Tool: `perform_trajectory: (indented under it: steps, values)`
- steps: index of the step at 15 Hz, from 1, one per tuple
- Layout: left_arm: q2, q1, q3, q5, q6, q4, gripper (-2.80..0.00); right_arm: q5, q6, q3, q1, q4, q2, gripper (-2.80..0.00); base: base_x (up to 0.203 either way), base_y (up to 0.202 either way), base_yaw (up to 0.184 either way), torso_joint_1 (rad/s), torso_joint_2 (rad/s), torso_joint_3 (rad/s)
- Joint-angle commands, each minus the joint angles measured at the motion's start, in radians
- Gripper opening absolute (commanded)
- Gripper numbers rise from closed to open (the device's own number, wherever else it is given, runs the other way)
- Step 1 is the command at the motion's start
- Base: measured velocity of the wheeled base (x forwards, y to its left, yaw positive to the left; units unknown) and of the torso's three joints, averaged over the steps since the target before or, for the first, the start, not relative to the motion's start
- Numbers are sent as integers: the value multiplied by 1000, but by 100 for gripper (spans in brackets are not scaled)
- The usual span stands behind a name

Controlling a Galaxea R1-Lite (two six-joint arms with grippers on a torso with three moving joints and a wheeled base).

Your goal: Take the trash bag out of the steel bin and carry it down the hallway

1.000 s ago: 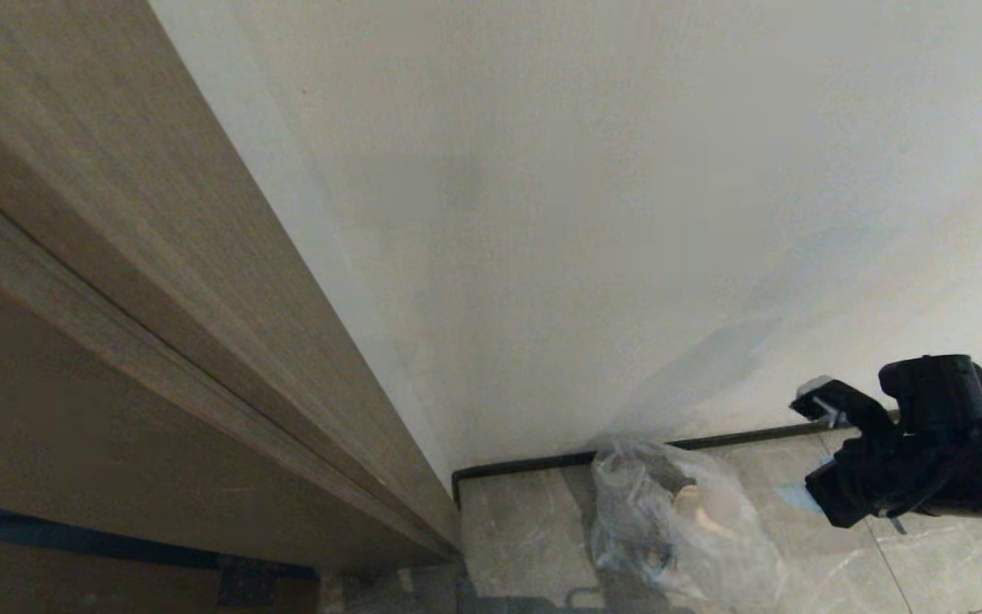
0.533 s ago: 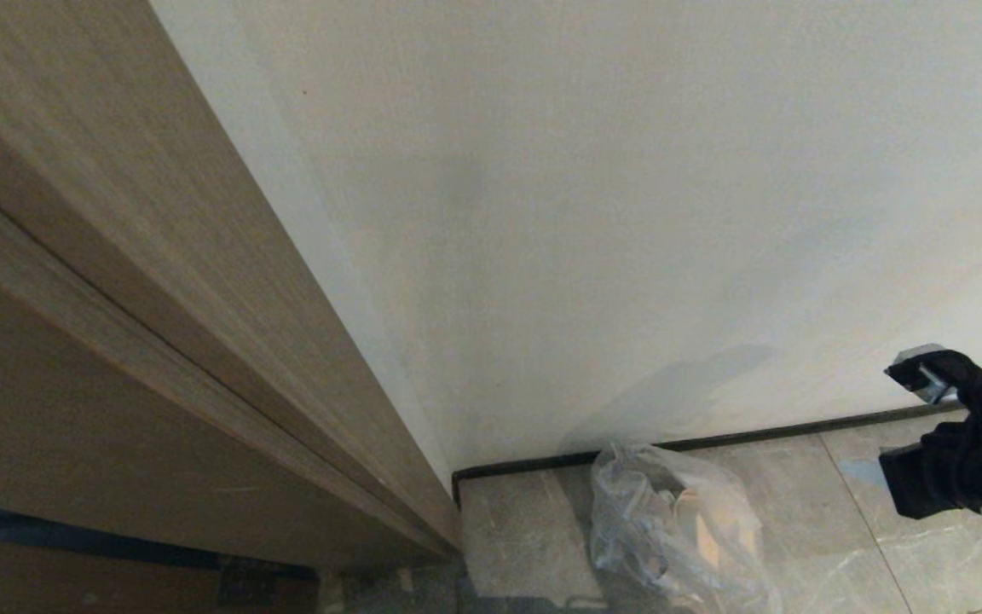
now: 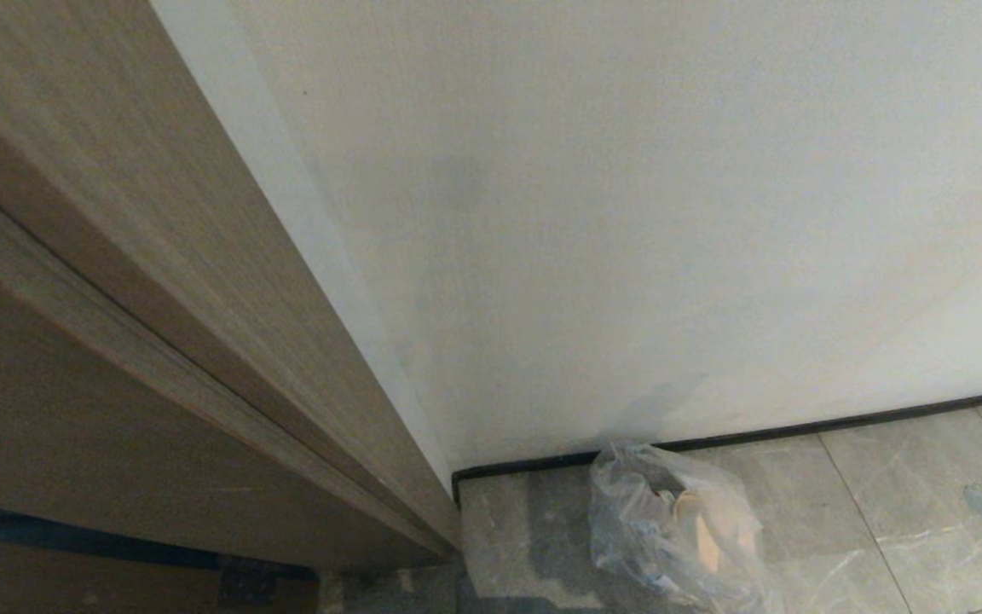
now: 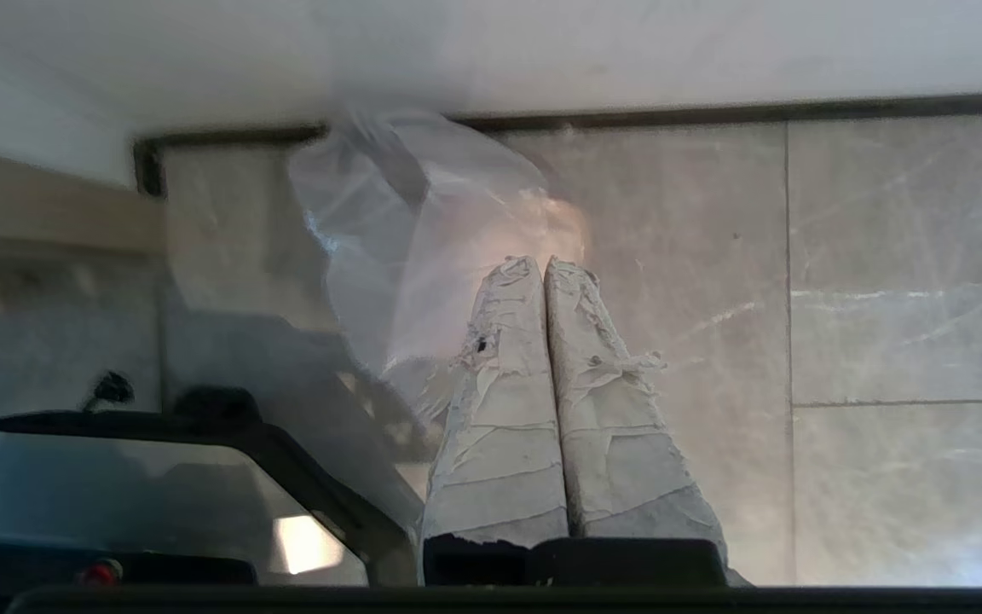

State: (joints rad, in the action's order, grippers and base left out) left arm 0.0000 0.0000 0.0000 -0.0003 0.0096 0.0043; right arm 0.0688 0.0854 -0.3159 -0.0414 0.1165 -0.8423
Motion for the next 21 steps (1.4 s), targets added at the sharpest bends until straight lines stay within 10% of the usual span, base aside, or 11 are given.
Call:
perform_trajectory:
  steps: [1,8,21]
  values:
    - [-1,0,0,0,0,0,-280,-23,-29,144,29,-16,335,-280,0,0,0,0,0,0]
    - [0,0,0,0,0,0,-280,-67,-60,312,40,-100,835,-280,0,0,0,0,0,0]
    - [0,0,0,0,0,0,-280,-75,-69,317,41,-118,842,-280,0,0,0,0,0,0]
